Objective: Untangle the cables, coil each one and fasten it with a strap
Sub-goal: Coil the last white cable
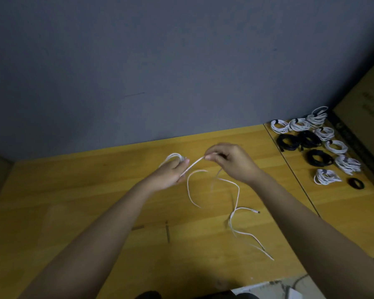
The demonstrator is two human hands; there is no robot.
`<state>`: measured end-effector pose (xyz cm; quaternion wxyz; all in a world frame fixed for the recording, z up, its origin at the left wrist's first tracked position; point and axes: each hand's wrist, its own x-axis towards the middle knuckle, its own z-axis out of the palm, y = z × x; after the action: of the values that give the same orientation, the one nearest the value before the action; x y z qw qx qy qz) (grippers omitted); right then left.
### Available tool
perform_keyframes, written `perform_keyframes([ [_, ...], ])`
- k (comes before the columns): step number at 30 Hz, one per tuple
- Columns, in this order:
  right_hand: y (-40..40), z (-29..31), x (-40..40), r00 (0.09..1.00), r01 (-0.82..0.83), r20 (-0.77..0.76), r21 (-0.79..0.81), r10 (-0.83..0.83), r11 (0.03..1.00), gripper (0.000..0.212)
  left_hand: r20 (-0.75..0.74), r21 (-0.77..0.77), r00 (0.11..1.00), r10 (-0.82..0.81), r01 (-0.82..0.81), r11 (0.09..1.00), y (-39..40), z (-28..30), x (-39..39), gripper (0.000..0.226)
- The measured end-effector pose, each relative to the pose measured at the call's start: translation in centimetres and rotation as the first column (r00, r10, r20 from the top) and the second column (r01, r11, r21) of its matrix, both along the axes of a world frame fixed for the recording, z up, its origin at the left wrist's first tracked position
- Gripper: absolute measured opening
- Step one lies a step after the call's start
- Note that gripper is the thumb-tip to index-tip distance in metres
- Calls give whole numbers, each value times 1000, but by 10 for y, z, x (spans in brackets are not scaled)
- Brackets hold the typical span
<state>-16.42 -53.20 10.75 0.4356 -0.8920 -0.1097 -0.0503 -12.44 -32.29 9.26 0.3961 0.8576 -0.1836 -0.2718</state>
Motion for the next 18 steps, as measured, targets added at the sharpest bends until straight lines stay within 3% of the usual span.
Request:
perform_keyframes([
  [2, -3, 0, 10, 1000, -11, 8, 39, 11, 999, 11, -153, -194, 985, -85, 54, 980, -5, 24, -17, 49],
  [5, 22, -16, 12, 992, -1, -117, 315, 40, 949, 16, -216, -427, 963, -163, 57, 903, -13, 51, -24, 43],
  [7, 40, -33, 5, 975, 73, -221, 435, 27, 897, 25, -279, -576, 955, -97, -86, 813, -14, 58, -21, 35],
  [9, 52, -48, -8, 938, 132, -346, 424, 25, 896, 26, -281, -654, 960, 4, -194, 731, -14, 54, -15, 35],
  [12, 64, -57, -22, 860, 108, -504, 337, 82, 935, 23, -141, -596, 961, 236, -273, 755, -22, 36, -5, 32],
  [15, 66, -49, -27, 908, -104, -394, 111, 140, 988, 26, -82, -497, 939, 333, -328, 804, -32, 15, 5, 22],
  [18, 53, -34, -33, 948, -172, -279, -45, 153, 984, 25, 102, -250, 958, 269, -237, 939, -27, -5, 16, 25],
])
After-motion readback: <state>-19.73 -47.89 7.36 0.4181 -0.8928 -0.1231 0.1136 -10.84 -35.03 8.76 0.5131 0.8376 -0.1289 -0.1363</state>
